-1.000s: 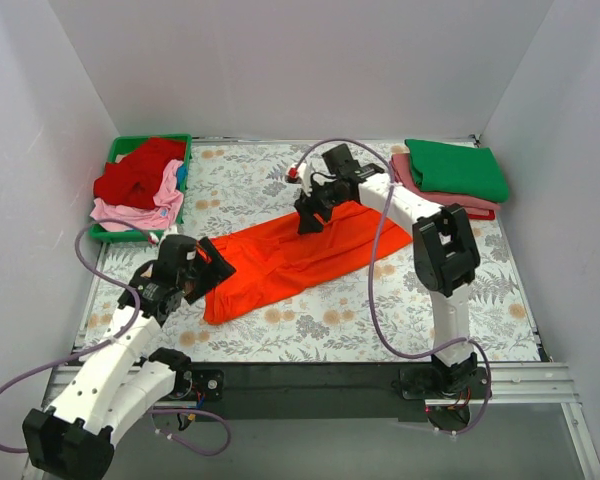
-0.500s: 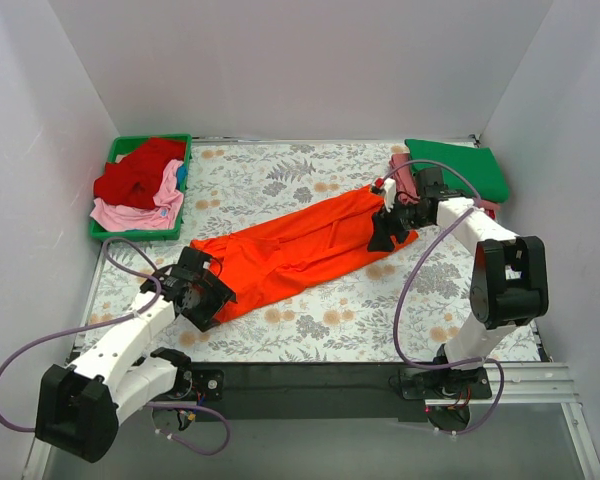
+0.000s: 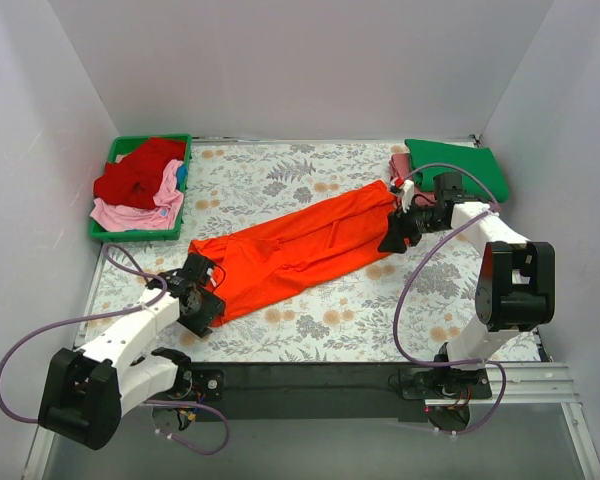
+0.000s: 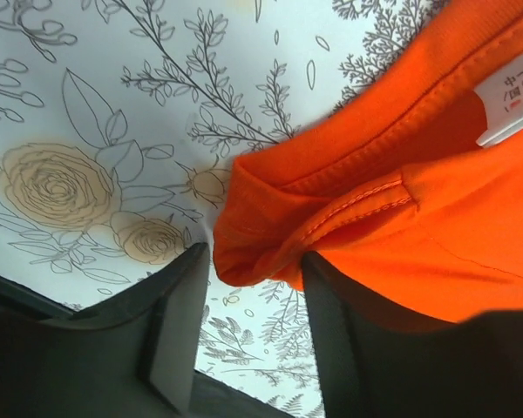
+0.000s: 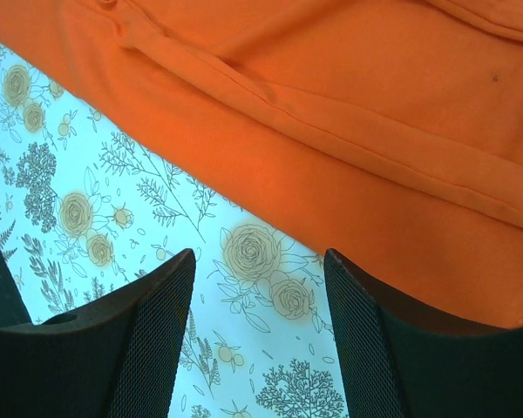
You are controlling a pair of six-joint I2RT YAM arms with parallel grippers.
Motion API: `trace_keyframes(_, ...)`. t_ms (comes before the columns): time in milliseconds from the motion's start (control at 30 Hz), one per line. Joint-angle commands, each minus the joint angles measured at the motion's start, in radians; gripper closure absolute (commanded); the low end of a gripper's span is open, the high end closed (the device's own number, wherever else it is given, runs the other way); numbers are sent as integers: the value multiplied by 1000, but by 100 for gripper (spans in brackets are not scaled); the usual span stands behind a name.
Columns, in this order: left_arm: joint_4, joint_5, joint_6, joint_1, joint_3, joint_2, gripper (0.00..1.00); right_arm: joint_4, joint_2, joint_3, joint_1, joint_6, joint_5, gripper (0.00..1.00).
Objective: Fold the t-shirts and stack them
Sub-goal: Fold the tshirt
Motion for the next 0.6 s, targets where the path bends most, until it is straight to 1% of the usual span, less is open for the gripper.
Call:
trace_keyframes(0,-21,-86,-58,3,18,6,57,3,-37,-10,-7,-23,-38,33)
trace_keyframes(33,-21,-91,-61,5,16,5,63,4,-37,-11,-8,-26,-36,33)
trace_keyframes(133,-24,-103,-64,5,16,-9,74,0,-38,-17,-13,-46,-16,32)
trace_keyframes(167,-29,-106,-67,6,16,-24,80,-1,-41,-19,-16,-52,-7,33)
trace_keyframes(233,-35,-118,-72,5,19,-39,85,-5,-43,-22,-27,-65,-3,32)
trace_keyframes(300,-43,-123,-75,6,22,-55,94,-10,-46,-22,-28,-71,0,32)
trace_keyframes(333,-44,-127,-77,8,24,-58,95,-11,-46,-20,-30,-74,1,32)
trace_keyframes(400,-55,-132,-83,11,30,-64,97,-14,-46,-17,-73,-74,5,32)
trace_keyframes(567,-95,-167,-106,20,47,-93,97,-25,-60,-23,-100,-92,0,32)
